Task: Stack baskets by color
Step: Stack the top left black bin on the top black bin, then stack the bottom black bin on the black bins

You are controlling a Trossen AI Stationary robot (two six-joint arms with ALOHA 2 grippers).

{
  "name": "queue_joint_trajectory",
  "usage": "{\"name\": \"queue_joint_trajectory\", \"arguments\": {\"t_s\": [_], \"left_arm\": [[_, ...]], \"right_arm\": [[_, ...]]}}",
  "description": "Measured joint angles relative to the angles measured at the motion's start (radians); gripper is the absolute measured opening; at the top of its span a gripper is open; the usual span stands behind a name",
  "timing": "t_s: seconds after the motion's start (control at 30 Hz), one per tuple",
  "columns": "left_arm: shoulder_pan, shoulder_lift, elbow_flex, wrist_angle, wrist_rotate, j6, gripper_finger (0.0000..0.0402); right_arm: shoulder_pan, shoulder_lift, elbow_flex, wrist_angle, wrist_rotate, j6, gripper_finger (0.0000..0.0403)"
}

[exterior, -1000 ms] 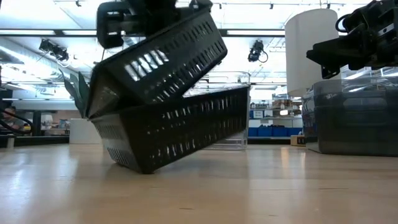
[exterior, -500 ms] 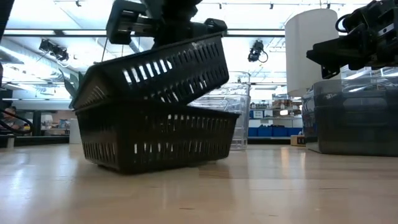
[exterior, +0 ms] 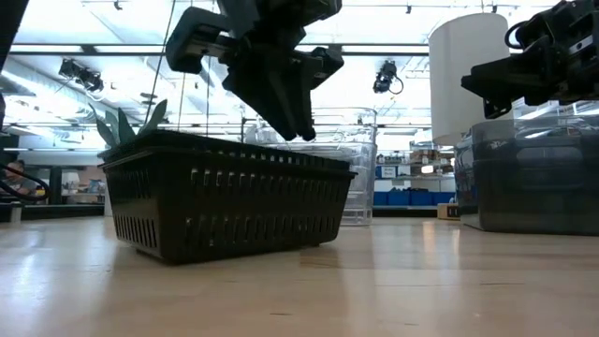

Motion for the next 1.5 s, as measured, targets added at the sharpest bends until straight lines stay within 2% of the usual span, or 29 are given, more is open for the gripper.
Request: {"name": "queue_joint_trajectory", "arguments": {"t_s": [0.23, 0.33, 0.5, 0.67, 0.8, 1.1, 1.3, 1.4, 1.5], "left_arm": [[-0.004, -0.014, 0.0, -0.012, -0.004, -0.061, 0.0149], [-0.018, -0.049, 0.0, -0.015, -0.004, -0.146, 0.0155], [-0.06, -0.128, 0.0, -0.082, 0.001, -0.457, 0.0135], [-0.114, -0.162, 0.0, -0.244, 0.01, -0.8, 0.0118], [-0.197, -0.162, -0.013, -0.372, -0.004, -1.025, 0.0117], [-0.414, -0.161, -0.105, -0.559, -0.065, -1.311, 0.0117], [-0.523, -0.161, -0.154, -0.662, -0.068, -1.407, 0.0115], [-0.58, -0.193, -0.221, -0.683, -0.068, -1.474, 0.0099], [-0.634, -0.265, -0.304, -0.665, -0.046, -1.587, 0.0067]], "right_arm": [[0.0, 0.0, 0.0, 0.0, 0.0, 0.0, 0.013], [0.0, 0.0, 0.0, 0.0, 0.0, 0.0, 0.013], [0.0, 0.0, 0.0, 0.0, 0.0, 0.0, 0.013], [0.0, 0.0, 0.0, 0.001, 0.0, 0.0, 0.013], [0.0, 0.0, 0.0, 0.001, 0.0, 0.0, 0.013], [0.0, 0.0, 0.0, 0.001, 0.0, 0.0, 0.013], [0.0, 0.0, 0.0, 0.0, 0.0, 0.0, 0.013], [0.0, 0.0, 0.0, 0.0, 0.0, 0.0, 0.013], [0.0, 0.0, 0.0, 0.001, 0.0, 0.0, 0.013]]}}
